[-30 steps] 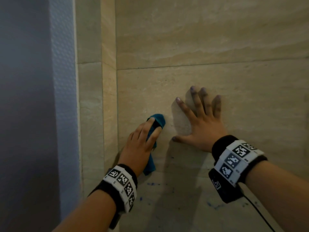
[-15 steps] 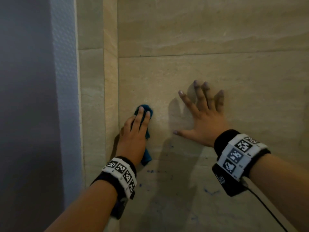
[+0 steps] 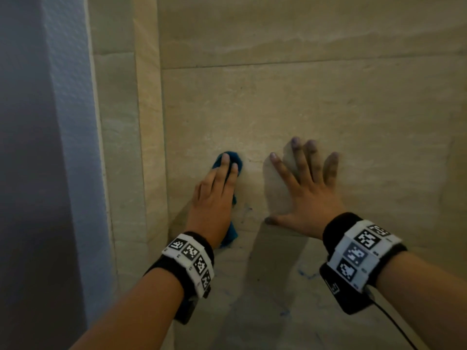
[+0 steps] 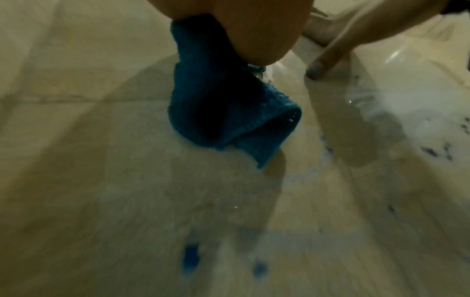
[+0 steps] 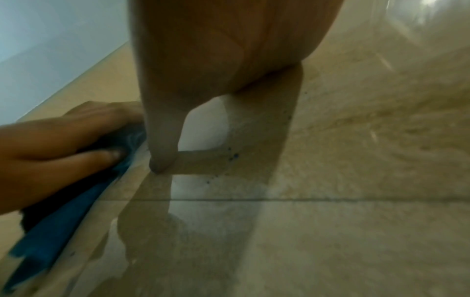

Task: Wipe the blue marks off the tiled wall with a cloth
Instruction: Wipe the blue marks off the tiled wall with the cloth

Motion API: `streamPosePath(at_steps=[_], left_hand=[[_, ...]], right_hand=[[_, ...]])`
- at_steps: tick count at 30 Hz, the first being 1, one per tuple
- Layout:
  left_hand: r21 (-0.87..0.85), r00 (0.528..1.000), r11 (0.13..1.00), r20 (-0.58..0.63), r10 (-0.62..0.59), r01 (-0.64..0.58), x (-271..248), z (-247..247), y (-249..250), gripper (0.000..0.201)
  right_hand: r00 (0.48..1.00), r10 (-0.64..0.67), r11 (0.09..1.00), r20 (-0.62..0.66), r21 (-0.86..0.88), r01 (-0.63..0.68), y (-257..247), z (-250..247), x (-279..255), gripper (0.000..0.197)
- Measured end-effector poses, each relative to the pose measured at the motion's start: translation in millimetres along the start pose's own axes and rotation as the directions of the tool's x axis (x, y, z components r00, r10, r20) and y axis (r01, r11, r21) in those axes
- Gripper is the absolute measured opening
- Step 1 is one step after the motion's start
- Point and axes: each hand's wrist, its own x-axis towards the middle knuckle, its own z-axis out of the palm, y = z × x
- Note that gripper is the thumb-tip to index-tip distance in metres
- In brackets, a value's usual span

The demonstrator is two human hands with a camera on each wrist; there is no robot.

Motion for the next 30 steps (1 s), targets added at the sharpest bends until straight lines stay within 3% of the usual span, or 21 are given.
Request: streamPosePath(at_steps=[7, 10, 12, 14, 22, 26, 30], left_hand=[[-0.025, 0.975, 0.979, 0.093, 0.203, -0.202, -46, 15, 2, 0.076], [-0.015, 0.987, 0.993, 0.111, 0.119, -0.119, -42, 9, -6, 0.095], [-0.006, 0.996, 1.0, 0.086, -0.008, 0.009, -29, 3, -7, 0.099], [-0.013, 0.996, 0.998, 0.071, -0.056, 0.057, -16, 0, -4, 0.101], [0.003, 0.996, 0.998, 0.055, 0.064, -0.064, -25, 6, 21, 0.093], [-0.014, 0.981, 0.986, 0.101, 0.164, -0.163, -43, 14, 20, 0.068], [-0.015, 0.974, 0.981, 0.116, 0.194, -0.193, -52, 13, 11, 0.071]], right_hand=[[1.0, -0.004, 1.0, -0.023, -0.012, 0.004, 1, 3, 0, 0.127], [1.0, -0.006, 1.0, 0.003, -0.017, 0.006, 0, -1, 0, 0.129], [1.0, -0.009, 1.0, 0.029, -0.019, 0.01, 0, -3, 0, 0.131], [1.0, -0.002, 1.0, 0.029, -0.027, 0.003, 0, -3, -1, 0.132], [1.0, -0.018, 1.0, 0.002, -0.001, 0.018, 0, -3, -1, 0.128], [1.0, -0.015, 1.0, -0.021, 0.01, 0.015, 0, 0, -1, 0.126], [0.998, -0.028, 0.999, -0.058, 0.025, 0.029, 0, 1, -5, 0.121]])
